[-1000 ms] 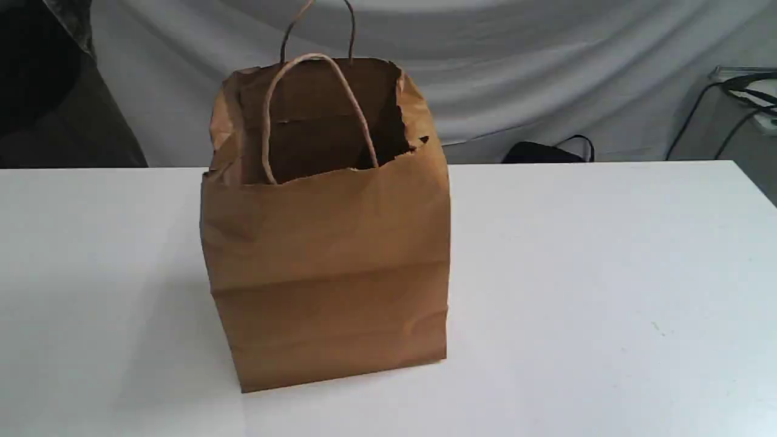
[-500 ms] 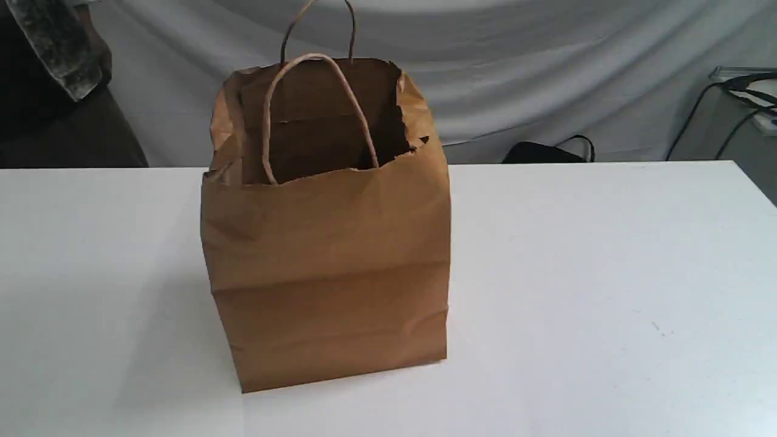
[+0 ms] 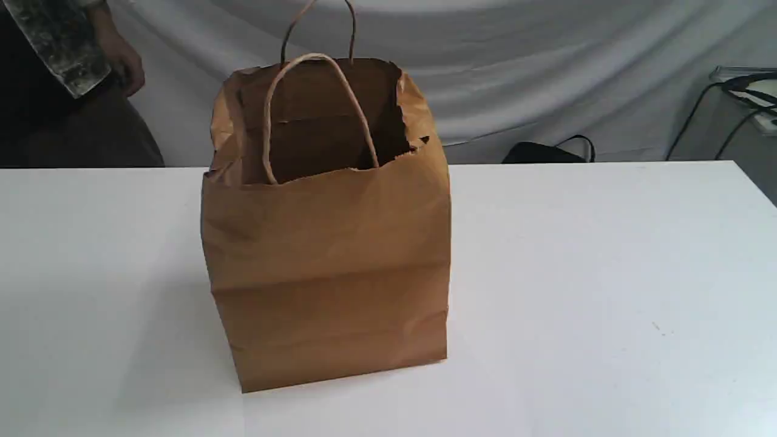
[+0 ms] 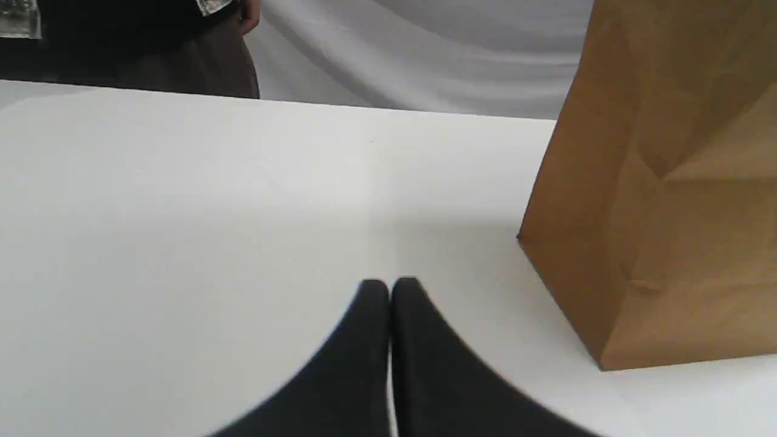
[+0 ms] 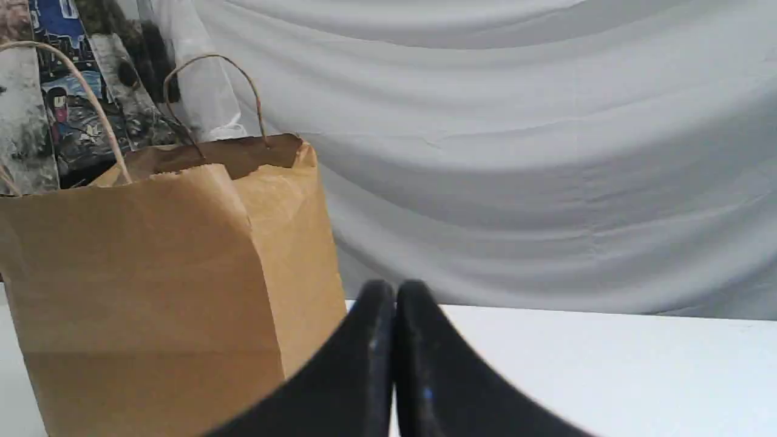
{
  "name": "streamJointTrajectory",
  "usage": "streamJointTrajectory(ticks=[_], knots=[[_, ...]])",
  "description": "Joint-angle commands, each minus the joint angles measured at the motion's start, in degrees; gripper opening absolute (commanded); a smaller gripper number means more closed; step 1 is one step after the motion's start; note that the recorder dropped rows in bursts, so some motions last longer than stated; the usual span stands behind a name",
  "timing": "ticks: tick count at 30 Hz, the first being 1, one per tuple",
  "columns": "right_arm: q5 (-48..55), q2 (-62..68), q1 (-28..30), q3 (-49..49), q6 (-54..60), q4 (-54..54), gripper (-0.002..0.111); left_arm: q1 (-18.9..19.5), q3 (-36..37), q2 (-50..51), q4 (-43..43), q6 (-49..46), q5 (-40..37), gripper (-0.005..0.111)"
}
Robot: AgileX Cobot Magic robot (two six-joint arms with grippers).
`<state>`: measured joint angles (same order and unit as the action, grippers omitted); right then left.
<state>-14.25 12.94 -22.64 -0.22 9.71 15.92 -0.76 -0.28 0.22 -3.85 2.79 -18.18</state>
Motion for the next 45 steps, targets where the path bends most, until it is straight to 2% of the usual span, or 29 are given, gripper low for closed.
streamJointTrajectory(ticks=[1,11,16,22,26,30,37,40,45], knots=[[0.13,0.02,-0.12,0.22,0.60,-0.06,0.000,0.12,0.28,-0.22,0.14,-0.05,-0.11,0.000],[0.41,0.02,-0.12,0.22,0.60,-0.06,0.000,0.12,0.28,-0.22,0.14,-0.05,-0.11,0.000],[11.66,0.02,-0.12,0.22,0.60,-0.06,0.000,0.12,0.28,-0.22,0.14,-0.05,-0.11,0.000],[19.14,-2.84,0.15,0.22,1.97,-3.69,0.000,0.12,0.28,-0.22,0.14,-0.05,-0.11,0.000],[24.72,-9.32,3.64,0.22,1.97,-6.99,0.000,0.12,0.28,-0.22,0.14,-0.05,-0.11,0.000],[29.49,-12.94,9.54,0.22,1.97,-7.60,0.000,0.12,0.28,-0.22,0.14,-0.05,-0.11,0.000],[28.76,-12.94,17.36,0.22,1.53,-12.33,0.000,0.12,0.28,-0.22,0.14,-0.04,-0.11,0.000],[31.02,-12.94,19.38,0.22,-3.29,-14.80,0.000,0.12,0.28,-0.22,0.14,-0.04,-0.11,0.000],[34.45,-12.94,19.14,0.22,-15.18,-18.32,0.000,0.12,0.28,-0.22,0.14,-0.04,-0.11,0.000]])
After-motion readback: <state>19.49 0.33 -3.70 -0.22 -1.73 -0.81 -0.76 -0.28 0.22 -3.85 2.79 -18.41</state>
